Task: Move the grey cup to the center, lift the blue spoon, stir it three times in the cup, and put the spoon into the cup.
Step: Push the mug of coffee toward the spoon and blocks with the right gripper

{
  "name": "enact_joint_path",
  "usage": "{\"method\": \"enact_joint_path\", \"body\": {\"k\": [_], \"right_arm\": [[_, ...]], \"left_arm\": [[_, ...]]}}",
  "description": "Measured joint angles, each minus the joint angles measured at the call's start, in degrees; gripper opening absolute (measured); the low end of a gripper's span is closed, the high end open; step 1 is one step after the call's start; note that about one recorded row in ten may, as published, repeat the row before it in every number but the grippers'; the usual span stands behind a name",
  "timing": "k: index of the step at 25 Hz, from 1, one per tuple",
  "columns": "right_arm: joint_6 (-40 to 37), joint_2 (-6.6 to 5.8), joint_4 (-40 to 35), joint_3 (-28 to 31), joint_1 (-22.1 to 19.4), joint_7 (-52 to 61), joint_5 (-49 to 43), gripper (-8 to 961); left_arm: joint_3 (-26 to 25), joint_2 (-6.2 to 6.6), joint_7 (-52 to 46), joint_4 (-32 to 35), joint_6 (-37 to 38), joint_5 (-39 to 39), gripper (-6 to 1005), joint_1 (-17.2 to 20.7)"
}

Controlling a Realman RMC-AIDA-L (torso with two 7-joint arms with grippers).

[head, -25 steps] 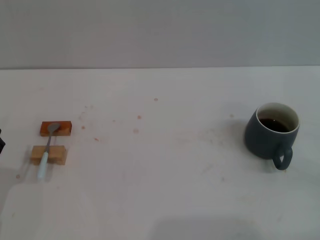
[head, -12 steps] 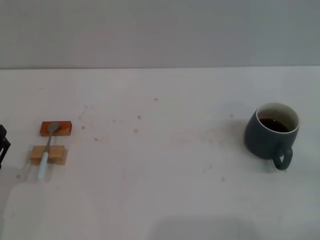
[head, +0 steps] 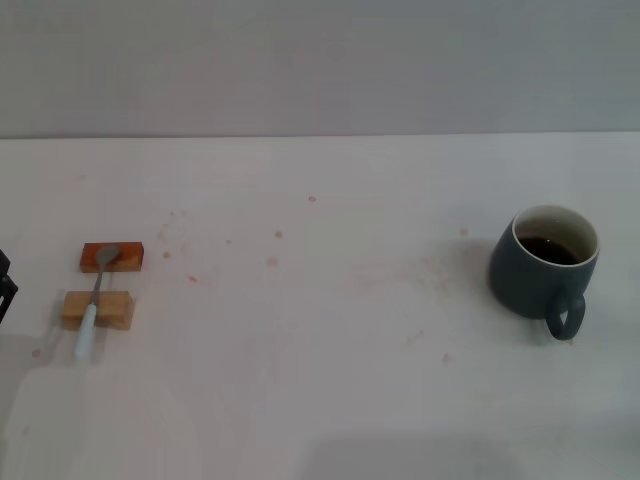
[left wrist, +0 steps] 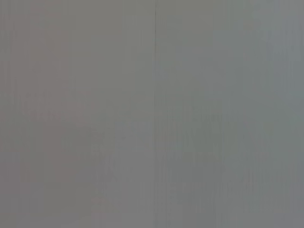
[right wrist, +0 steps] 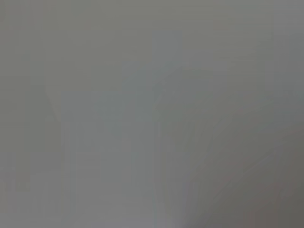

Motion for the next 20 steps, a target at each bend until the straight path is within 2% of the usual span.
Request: {"method": "enact_joint_path", "body": {"k": [7,15,20], "right_arm": [[1.05,0.09,0.22,-1.97,1.75,0.17,-0.14,-1],[7.77,0.09,0.79,-6.63,5.80,0.17,-0.15,-1],[9.76,0.14,2.41,-9.24,6.33,0.19,-0.15,-1]], "left_arm": [[0.55,0.00,0.00,0.00,0.04,0.00,828,-0.09],[0.69,0.00,0.00,0.00,0.06,0.00,828,-0.14],[0.72,0.00,0.00,0.00,0.13,-0.04,828,-0.11]]}}
